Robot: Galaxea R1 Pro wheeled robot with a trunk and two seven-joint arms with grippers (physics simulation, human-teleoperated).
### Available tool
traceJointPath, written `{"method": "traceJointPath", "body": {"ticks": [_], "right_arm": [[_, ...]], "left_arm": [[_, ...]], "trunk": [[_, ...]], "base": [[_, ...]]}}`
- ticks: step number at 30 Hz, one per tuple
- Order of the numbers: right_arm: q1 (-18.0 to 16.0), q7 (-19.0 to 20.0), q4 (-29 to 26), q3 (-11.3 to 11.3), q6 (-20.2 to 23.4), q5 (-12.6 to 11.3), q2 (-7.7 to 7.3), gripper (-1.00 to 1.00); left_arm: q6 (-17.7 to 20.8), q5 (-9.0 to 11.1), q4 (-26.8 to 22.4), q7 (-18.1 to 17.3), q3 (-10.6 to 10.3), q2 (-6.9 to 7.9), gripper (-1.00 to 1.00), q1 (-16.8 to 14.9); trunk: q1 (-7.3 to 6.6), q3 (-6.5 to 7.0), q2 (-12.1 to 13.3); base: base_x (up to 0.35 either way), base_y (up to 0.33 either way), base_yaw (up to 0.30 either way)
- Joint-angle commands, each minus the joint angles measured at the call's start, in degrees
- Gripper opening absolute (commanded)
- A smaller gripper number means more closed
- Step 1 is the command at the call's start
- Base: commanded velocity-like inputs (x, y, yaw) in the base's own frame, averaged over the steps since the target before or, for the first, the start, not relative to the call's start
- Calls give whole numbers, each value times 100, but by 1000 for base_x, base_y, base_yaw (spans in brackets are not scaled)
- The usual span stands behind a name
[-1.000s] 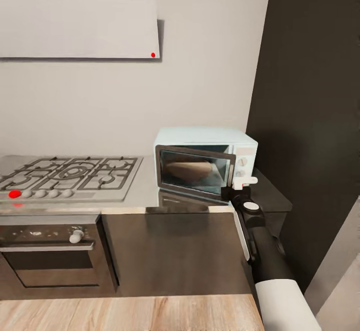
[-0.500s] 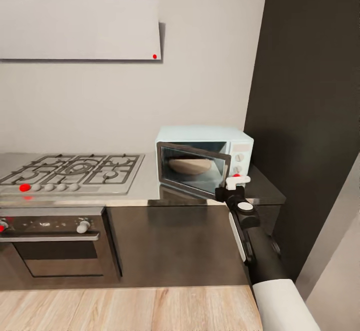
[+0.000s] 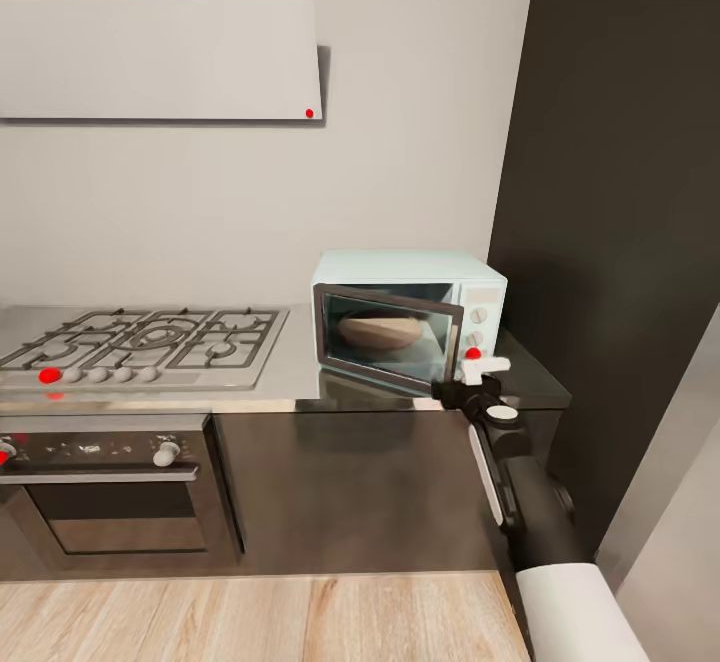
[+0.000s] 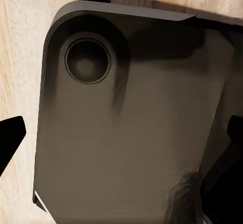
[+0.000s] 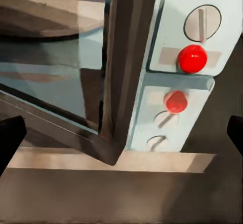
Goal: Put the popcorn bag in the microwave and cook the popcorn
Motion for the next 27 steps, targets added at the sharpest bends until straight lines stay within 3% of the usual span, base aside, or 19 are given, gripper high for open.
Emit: {"method": "traceJointPath", "body": {"ticks": [1,2,3,4,11,18,27], "right_arm": [[-1,7,-5,-3,47,22,-23,100],[-1,17,-6,-4,69,32,-139,100],[-1,22,-34,-9,81,29,-473,100],[0,11,-136,-82,88,9,-698,100],[2,-19,-330,-650,75,11,-729,100],[7,10,-433,-656,12,-20,-649,100],[4,44,-426,-646,-3,-66,-636,100]], "left_arm": [[-15,42,1,-2,4,-1,100,-2],[-15,42,1,-2,4,-1,100,-2],[-15,37,1,-2,4,-1,100,-2],[-15,37,1,-2,5,-1,100,-2],[-15,38,1,-2,10,-1,100,-2],[-15,43,1,-27,3,3,100,-2],[-15,35,1,-60,-4,-1,100,-2]], "trunk": [[0,-6,-3],[0,-6,-3],[0,-6,-3],[0,-6,-3],[0,-6,-3],[0,-6,-3],[0,-6,-3]], "base": [[0,0,0],[0,0,0],[0,0,0],[0,0,0],[0,0,0],[20,0,0],[210,0,0]]}}
